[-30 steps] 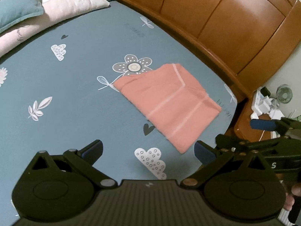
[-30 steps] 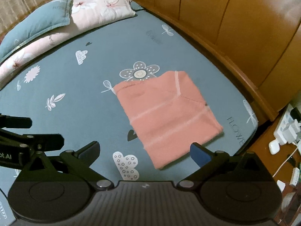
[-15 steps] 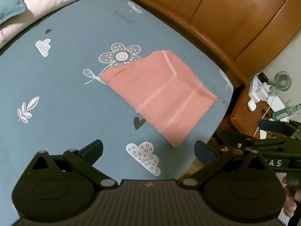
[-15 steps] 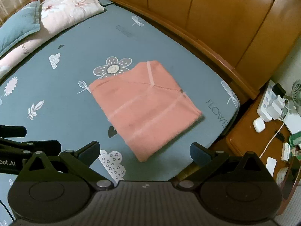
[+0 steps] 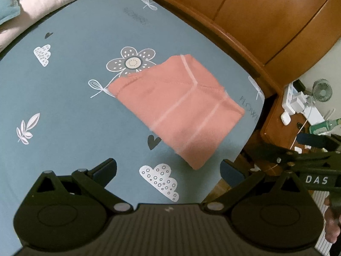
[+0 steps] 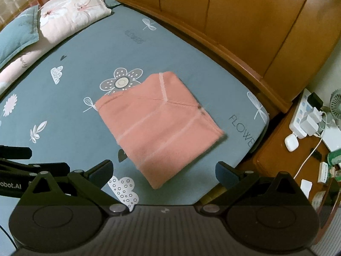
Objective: Fold clothes
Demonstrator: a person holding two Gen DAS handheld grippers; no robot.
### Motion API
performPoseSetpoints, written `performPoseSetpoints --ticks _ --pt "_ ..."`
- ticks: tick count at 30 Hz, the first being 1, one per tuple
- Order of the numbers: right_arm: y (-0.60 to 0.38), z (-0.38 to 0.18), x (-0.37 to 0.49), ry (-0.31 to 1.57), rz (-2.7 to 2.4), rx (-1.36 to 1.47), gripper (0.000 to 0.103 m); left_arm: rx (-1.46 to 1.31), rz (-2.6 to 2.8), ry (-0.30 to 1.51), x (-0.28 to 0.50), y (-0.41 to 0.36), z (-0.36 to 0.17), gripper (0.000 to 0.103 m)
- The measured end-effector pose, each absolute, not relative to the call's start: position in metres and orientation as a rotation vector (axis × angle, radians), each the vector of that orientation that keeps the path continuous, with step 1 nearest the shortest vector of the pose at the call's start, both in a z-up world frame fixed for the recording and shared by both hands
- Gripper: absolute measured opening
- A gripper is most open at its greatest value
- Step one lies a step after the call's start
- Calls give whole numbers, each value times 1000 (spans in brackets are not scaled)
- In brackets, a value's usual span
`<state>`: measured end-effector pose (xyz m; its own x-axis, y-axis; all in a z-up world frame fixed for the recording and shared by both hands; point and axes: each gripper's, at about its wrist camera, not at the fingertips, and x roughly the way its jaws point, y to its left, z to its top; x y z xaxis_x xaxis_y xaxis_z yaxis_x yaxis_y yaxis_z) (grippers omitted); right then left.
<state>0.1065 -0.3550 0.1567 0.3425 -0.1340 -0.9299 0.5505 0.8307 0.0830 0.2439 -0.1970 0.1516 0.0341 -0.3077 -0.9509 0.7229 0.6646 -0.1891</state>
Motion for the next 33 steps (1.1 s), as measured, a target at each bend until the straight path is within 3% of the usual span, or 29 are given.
performPoseSetpoints --ticks 33 --pt "-364 157 118 1156 -431 381 103 427 -833 1244 239 -209 160 102"
